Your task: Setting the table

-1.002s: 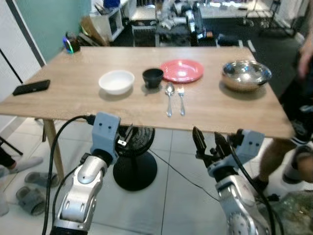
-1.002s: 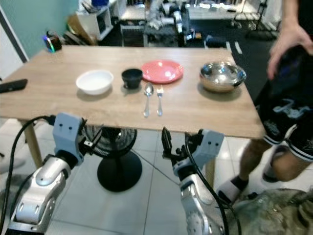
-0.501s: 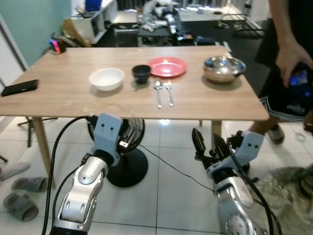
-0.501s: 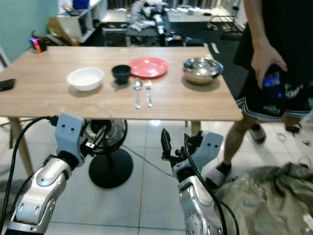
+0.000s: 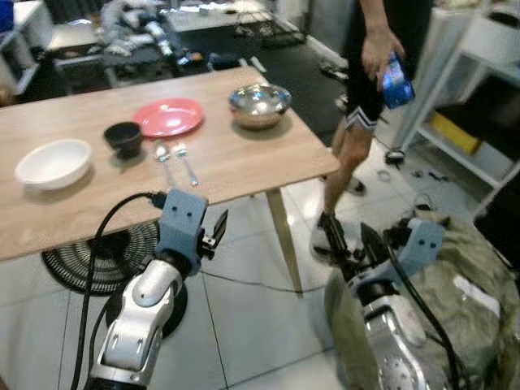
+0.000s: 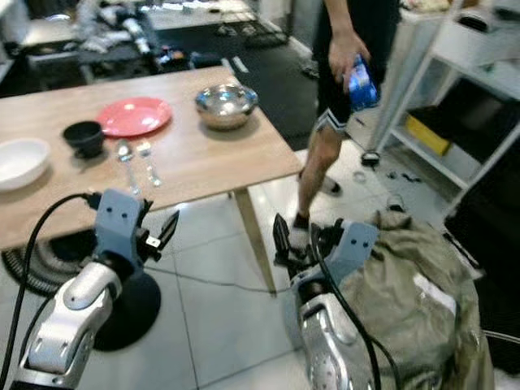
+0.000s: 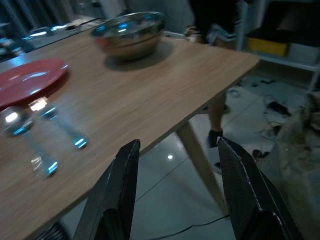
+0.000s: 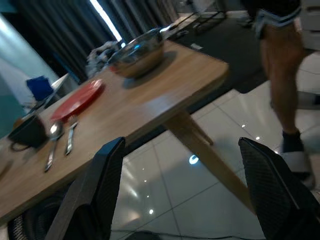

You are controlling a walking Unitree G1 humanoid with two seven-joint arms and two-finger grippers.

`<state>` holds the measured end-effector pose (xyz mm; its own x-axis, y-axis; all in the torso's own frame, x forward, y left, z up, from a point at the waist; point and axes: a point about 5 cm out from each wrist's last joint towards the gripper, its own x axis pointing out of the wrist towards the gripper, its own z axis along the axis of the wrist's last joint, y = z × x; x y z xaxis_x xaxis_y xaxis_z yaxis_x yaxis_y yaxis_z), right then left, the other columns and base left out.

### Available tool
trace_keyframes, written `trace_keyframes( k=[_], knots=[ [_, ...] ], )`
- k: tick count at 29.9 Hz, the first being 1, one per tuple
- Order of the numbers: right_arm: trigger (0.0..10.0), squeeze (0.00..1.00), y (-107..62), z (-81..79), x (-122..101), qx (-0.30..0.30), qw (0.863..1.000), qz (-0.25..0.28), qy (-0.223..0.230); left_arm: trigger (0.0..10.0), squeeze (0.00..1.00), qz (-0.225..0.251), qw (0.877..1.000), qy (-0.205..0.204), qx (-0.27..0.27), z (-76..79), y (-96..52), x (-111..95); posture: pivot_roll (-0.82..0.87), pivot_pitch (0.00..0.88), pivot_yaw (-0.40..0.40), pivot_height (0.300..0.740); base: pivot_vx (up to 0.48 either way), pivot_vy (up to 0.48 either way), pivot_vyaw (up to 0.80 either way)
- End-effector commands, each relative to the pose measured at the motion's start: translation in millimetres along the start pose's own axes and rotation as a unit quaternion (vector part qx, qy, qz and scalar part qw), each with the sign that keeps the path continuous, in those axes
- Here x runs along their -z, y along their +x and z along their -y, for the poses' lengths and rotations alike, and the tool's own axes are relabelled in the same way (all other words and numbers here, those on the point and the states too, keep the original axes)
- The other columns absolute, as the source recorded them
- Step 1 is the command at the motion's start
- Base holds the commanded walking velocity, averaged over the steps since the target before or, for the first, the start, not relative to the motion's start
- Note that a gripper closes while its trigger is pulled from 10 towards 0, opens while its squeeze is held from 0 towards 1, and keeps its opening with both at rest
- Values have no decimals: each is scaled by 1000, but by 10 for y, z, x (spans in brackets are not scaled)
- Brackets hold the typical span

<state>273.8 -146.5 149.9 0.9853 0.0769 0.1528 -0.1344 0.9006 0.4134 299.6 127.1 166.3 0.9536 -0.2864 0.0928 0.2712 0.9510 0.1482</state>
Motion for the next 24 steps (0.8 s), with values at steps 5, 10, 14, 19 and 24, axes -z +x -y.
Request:
trace_keyframes(
  k=[5, 10, 14, 19, 24],
  knots=[
    [10000, 0, -15, 3, 36, 1, 1000, -8, 7, 10000, 0, -14, 1000, -1, 5, 9, -17, 64, -92, 0, 128, 740, 0, 0, -781],
    [10000, 0, -16, 3, 39, 1, 1000, -7, 7, 10000, 0, -13, 1000, -1, 10, 22, -13, 65, -96, 0, 133, 740, 0, 0, -781],
    [10000, 0, -13, 6, 42, 1, 1000, -7, 6, 10000, 0, -12, 1000, -1, 12, 25, -6, 64, -96, 0, 133, 740, 0, 0, -781],
    [10000, 0, -7, 8, 40, 0, 1000, -6, 6, 10000, 0, -11, 1000, 0, 14, 25, -1, 65, -97, 0, 134, 740, 0, 0, -781],
    [10000, 0, -3, 16, 40, 0, 1000, -6, 4, 10000, 0, -11, 1000, 0, 15, 29, 2, 69, -99, 0, 134, 740, 0, 0, -781]
  ],
)
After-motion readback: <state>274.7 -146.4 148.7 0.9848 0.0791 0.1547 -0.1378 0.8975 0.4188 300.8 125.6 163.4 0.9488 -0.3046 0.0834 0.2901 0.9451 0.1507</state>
